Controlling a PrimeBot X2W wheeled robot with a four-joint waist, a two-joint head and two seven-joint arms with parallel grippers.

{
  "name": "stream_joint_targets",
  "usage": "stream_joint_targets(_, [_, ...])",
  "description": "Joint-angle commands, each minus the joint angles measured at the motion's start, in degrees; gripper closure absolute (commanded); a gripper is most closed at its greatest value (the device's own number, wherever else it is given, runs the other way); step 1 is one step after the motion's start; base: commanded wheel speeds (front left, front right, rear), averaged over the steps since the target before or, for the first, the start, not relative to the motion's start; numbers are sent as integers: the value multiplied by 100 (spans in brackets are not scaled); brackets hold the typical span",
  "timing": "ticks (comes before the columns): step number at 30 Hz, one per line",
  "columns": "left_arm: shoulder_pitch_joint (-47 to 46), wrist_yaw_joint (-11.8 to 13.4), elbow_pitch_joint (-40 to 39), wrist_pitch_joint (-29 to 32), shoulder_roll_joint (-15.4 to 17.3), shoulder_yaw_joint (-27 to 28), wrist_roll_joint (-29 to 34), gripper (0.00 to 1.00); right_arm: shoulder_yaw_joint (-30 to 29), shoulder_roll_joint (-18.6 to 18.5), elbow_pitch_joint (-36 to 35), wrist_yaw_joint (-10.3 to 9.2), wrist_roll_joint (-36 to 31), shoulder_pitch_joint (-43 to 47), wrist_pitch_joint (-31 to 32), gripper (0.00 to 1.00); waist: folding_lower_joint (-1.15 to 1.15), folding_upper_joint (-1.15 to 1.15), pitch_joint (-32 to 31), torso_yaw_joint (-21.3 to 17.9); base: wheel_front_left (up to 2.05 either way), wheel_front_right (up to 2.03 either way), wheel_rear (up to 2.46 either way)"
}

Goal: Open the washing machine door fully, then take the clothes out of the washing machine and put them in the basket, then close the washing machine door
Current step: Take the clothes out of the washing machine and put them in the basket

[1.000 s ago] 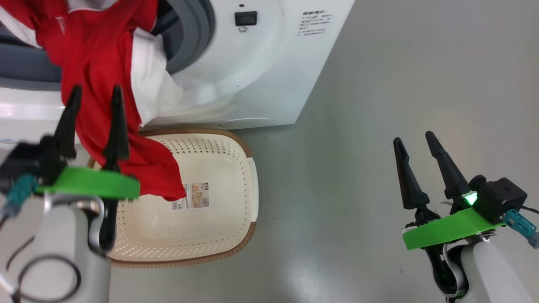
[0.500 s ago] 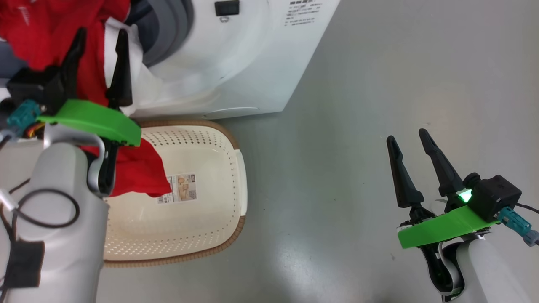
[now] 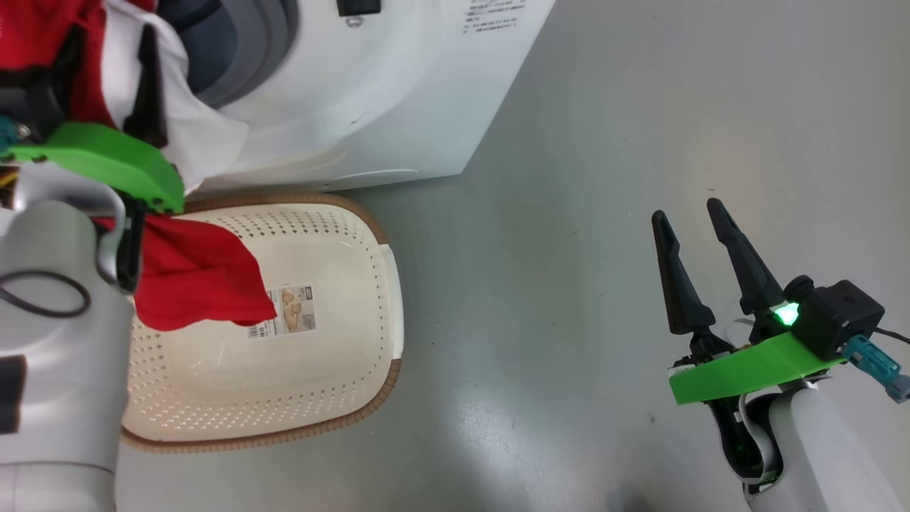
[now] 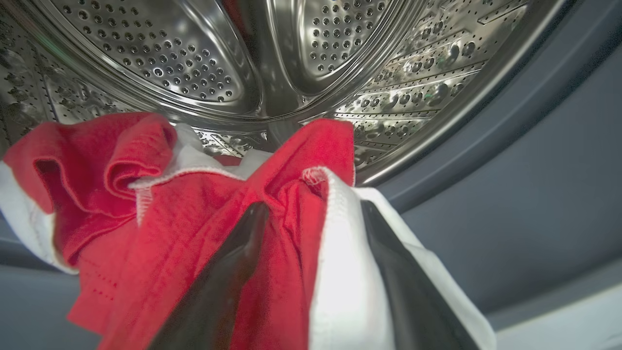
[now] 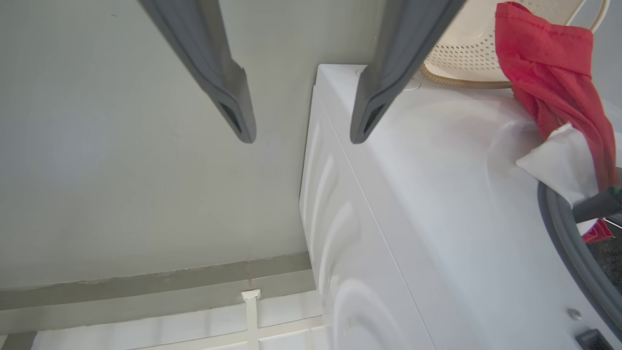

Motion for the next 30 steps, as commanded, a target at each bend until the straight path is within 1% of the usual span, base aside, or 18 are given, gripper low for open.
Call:
stream_joint_targets(1, [-97, 45, -21, -28, 295, 144, 66, 0, 139, 18, -143, 1, 63, 14, -37, 0, 0, 0, 21, -21, 0, 0, 0])
stream_joint_targets(5, [-287, 27, 281, -28, 327, 196, 60, 0, 154, 23, -139, 1, 71, -4, -37, 0, 0, 0, 44, -54, 0, 0, 0])
stream_joint_targets(6, [-328, 21, 347, -28, 337, 197, 65, 35, 156, 24, -138, 1, 73, -8, -37, 0, 0, 0, 49, -61, 0, 0, 0])
stream_joint_targets(7, [-362, 15, 411, -28, 342, 211, 56, 56, 158, 25, -137, 1, 75, -12, -37, 0, 0, 0, 52, -67, 0, 0, 0])
stream_joint_targets(8, [-394, 7, 469, -28, 347, 219, 48, 100, 158, 26, -138, 1, 77, -16, -37, 0, 0, 0, 56, -73, 0, 0, 0])
stream_joint_targets(15, [-410, -33, 557, -28, 343, 254, 39, 100, 106, 31, -142, 1, 75, -39, -37, 0, 0, 0, 69, -51, 0, 0, 0])
stream_joint_targets(21, [-192, -58, 289, -28, 291, 342, -8, 100, 52, 33, -144, 1, 62, -48, -37, 0, 0, 0, 44, 14, 0, 0, 0])
stream_joint_targets(30, [806, -89, -885, -28, 138, 646, -44, 100, -6, 34, -137, 1, 73, 6, -37, 0, 0, 0, -101, 156, 0, 0, 0])
